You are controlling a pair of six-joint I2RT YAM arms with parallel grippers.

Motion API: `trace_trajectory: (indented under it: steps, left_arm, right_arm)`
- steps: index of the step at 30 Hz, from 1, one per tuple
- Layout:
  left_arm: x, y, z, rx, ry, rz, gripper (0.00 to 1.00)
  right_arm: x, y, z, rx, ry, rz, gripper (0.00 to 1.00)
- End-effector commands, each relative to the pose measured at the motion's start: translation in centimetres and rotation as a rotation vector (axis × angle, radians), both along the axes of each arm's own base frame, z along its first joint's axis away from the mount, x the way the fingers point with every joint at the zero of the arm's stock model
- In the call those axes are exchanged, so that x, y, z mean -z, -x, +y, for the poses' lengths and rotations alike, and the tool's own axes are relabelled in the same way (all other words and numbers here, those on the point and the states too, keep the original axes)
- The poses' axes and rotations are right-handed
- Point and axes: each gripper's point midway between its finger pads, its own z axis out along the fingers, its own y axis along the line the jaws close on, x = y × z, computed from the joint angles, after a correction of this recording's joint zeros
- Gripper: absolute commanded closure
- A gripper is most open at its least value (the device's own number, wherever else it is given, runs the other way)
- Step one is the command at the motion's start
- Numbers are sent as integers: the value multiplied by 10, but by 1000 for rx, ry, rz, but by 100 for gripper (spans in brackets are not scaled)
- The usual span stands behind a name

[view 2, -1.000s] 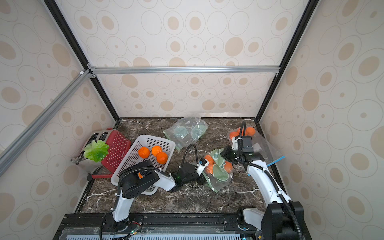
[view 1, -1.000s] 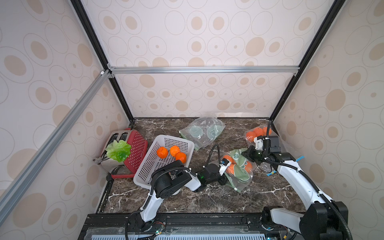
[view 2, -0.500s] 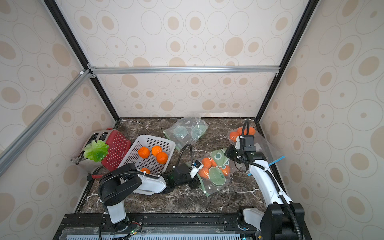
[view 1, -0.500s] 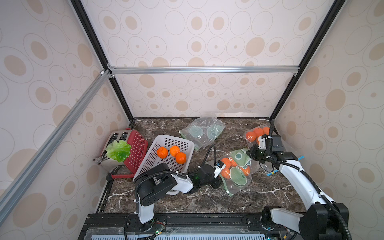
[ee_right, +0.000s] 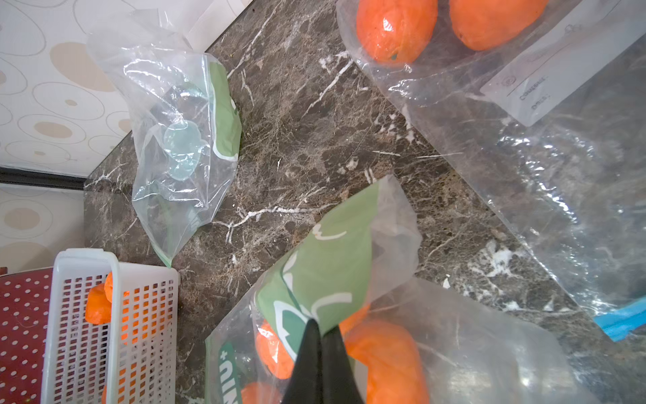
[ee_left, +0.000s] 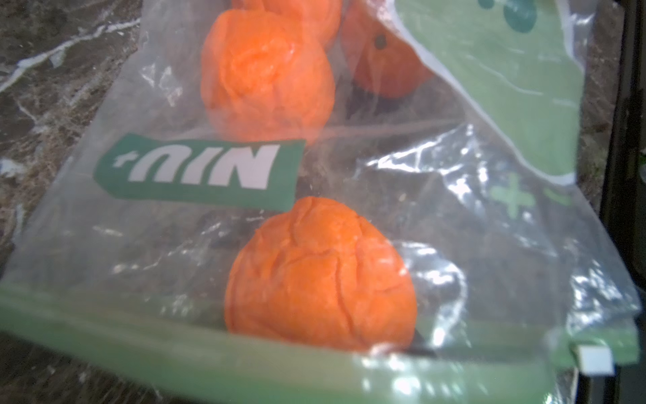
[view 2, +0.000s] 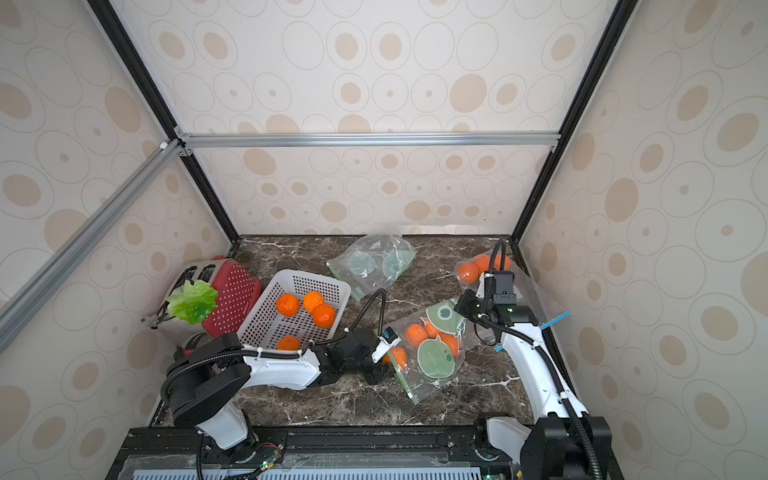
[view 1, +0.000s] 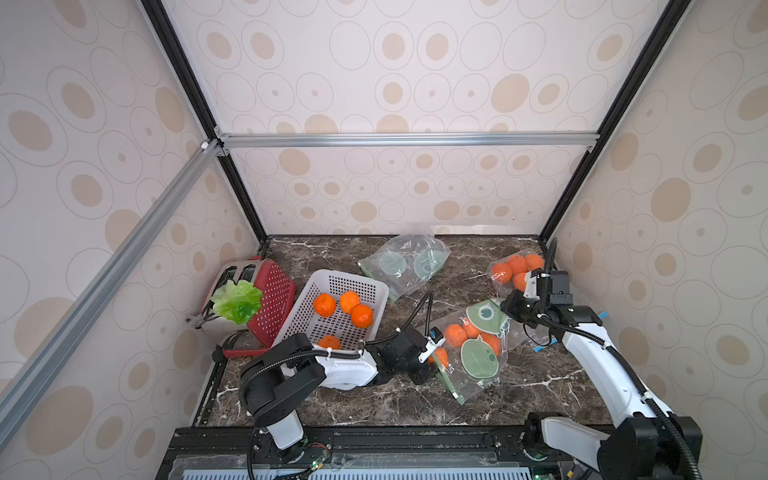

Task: Open the zip-top bag and take out the orange
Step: Pick up the orange from the zipper food storage bag.

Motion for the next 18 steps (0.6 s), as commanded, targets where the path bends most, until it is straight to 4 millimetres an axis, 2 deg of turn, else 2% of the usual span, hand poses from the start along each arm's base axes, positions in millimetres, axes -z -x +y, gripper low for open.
trace_trajectory:
  steps: [1, 10, 15, 18]
  left_arm:
    - [-19, 5, -1, 31, 0, 1, 54]
    - [-24, 14, 9, 51, -50, 28, 54]
    - [-25, 25, 28, 39, -87, 67, 54]
    - [-33, 31, 38, 24, -79, 75, 54]
  right_arm:
    - [-4, 0, -5, 11, 13, -10, 98]
    - [3, -2, -3, -1, -3, 4, 98]
    - [3, -2, -3, -1, -7, -1, 98]
    - [2, -2, -3, 4, -11, -14, 98]
